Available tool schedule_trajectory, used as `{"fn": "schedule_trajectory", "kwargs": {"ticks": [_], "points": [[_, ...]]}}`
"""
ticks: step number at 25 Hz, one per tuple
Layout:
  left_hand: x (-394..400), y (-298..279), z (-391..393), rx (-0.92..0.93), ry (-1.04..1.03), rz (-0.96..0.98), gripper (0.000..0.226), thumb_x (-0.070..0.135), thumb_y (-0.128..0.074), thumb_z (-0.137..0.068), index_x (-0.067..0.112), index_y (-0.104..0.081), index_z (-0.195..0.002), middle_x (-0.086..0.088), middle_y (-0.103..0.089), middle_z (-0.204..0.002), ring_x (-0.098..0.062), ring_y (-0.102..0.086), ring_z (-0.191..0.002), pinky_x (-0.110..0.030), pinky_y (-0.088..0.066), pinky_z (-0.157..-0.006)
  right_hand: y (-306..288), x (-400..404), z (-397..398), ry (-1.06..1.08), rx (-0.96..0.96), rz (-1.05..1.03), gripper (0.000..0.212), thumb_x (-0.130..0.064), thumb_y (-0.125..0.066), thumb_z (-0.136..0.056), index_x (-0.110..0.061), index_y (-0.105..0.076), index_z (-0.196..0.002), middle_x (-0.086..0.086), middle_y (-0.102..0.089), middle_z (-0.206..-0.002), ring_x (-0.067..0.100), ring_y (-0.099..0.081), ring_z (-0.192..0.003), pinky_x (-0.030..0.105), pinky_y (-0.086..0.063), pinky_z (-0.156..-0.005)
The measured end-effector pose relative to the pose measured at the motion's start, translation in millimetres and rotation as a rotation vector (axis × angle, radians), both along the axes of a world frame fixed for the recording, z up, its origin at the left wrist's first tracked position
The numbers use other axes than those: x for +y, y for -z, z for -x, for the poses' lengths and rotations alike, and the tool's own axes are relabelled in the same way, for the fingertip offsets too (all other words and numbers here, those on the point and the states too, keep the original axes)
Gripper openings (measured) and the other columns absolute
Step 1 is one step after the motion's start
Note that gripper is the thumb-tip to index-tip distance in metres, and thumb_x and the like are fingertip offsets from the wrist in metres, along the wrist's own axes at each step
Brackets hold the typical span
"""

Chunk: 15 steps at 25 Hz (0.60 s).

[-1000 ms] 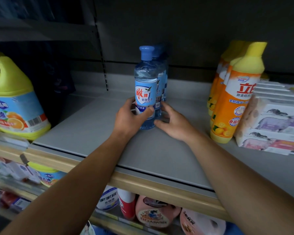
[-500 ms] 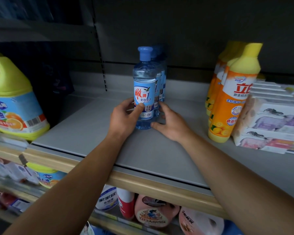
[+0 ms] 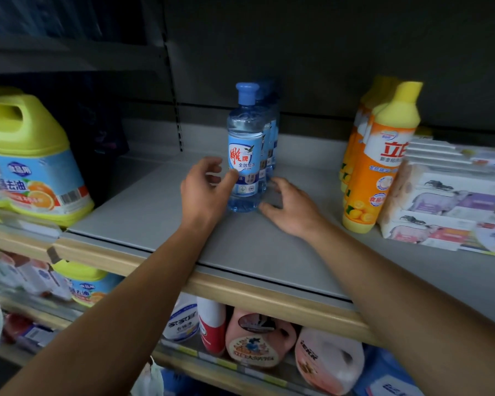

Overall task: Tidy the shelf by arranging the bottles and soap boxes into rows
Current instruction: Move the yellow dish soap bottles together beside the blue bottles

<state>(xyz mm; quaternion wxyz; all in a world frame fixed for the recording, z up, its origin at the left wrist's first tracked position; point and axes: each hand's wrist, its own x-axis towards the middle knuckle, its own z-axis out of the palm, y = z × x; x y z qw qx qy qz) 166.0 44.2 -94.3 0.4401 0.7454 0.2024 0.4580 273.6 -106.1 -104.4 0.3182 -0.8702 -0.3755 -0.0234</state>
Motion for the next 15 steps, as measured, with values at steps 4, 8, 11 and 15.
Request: {"fn": "schedule_trajectory", "kwargs": {"ticks": [4, 8, 11, 15], "points": [[-29, -7, 25, -0.009, 0.079, -0.07, 0.01, 0.022, -0.067, -0.085, 0.021, -0.067, -0.095, 0.006, -0.068, -0.081, 0.003, -0.058, -0.065, -0.012, -0.047, -0.064, -3, -70, 40, 0.001, -0.122, 0.143, 0.056, -0.05, -0.06, -0.088, -0.02, -0.051, -0.135, 0.004, -0.053, -0.138, 0.022, -0.049, -0.127, 0.027, -0.037, -0.1], [-84, -2, 18, 0.134, 0.297, -0.011, 0.013, 0.019, -0.068, -0.087, 0.023, -0.066, -0.1, 0.01, -0.067, -0.082, -0.001, -0.062, -0.069, -0.025, -0.052, -0.075, 2, -165, 59, 0.158, -0.132, 0.193, 0.051, -0.05, -0.058, -0.089, -0.021, -0.056, -0.13, 0.001, -0.056, -0.134, 0.022, -0.05, -0.125, 0.03, -0.04, -0.101], [-129, 0, -7, 0.207, 0.401, -0.003, 0.028, 0.025, -0.07, -0.086, 0.019, -0.063, -0.112, 0.001, -0.068, -0.095, -0.015, -0.065, -0.081, -0.037, -0.055, -0.084, 2, -217, 53, 0.329, -0.13, 0.267, 0.052, -0.055, -0.051, -0.09, -0.02, -0.057, -0.127, 0.003, -0.057, -0.131, 0.024, -0.051, -0.121, 0.033, -0.042, -0.099], [-175, -8, -51, 0.276, 0.448, -0.051, 0.053, 0.037, -0.073, -0.084, 0.015, -0.052, -0.127, 0.001, -0.06, -0.111, -0.021, -0.065, -0.095, -0.038, -0.053, -0.088, 12, -242, 54, 0.392, -0.13, 0.31, 0.053, -0.058, -0.044, -0.092, -0.02, -0.057, -0.126, 0.004, -0.054, -0.133, 0.027, -0.047, -0.124, 0.036, -0.04, -0.103]]}}
